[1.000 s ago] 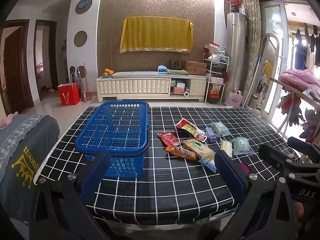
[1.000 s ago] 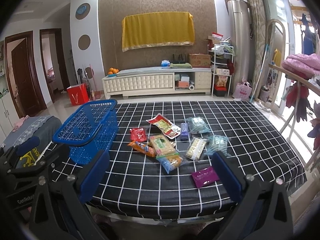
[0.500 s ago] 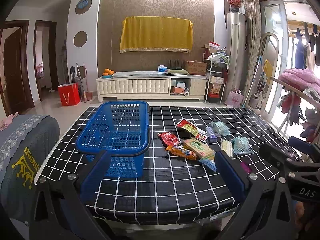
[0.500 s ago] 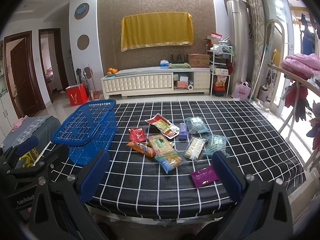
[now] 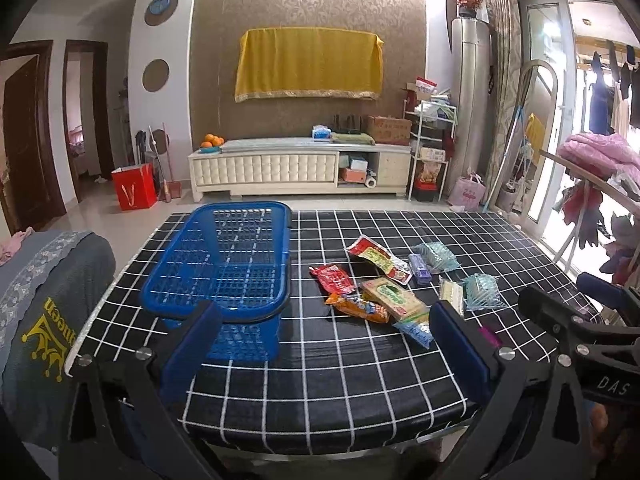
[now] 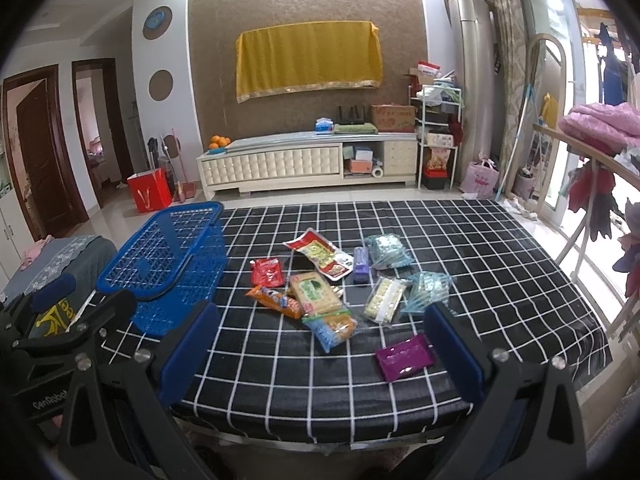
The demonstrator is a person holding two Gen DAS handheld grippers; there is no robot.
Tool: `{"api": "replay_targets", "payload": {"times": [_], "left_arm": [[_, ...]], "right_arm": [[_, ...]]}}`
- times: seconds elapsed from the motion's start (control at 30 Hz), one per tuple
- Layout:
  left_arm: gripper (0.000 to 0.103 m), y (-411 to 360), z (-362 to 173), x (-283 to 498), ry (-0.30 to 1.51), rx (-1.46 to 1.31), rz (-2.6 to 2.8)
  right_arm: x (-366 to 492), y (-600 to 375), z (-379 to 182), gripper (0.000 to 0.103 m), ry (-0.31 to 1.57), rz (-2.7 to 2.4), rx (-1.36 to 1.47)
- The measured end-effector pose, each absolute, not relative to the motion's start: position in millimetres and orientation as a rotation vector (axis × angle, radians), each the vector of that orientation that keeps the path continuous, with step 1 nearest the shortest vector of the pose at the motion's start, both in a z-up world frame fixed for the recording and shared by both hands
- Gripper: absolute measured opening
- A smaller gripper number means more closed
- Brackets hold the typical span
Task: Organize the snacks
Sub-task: 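Move left tool to the red-yellow pouch while right tool reaches the light blue mesh bag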
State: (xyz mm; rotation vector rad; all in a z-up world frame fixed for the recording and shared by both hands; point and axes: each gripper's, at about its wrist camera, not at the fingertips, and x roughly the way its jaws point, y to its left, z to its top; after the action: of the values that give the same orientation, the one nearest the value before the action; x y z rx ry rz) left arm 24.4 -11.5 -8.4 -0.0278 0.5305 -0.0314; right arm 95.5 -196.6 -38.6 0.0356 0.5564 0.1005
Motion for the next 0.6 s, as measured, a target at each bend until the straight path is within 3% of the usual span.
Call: {"api": "replay_targets", "payload": {"times": [0.6], "left_arm": [[0.103,-70,-18,157,0.752,0.023,-0.16]], "right_arm": [[193,-256,-38,0.103,0.737,0.078,0.096]]}}
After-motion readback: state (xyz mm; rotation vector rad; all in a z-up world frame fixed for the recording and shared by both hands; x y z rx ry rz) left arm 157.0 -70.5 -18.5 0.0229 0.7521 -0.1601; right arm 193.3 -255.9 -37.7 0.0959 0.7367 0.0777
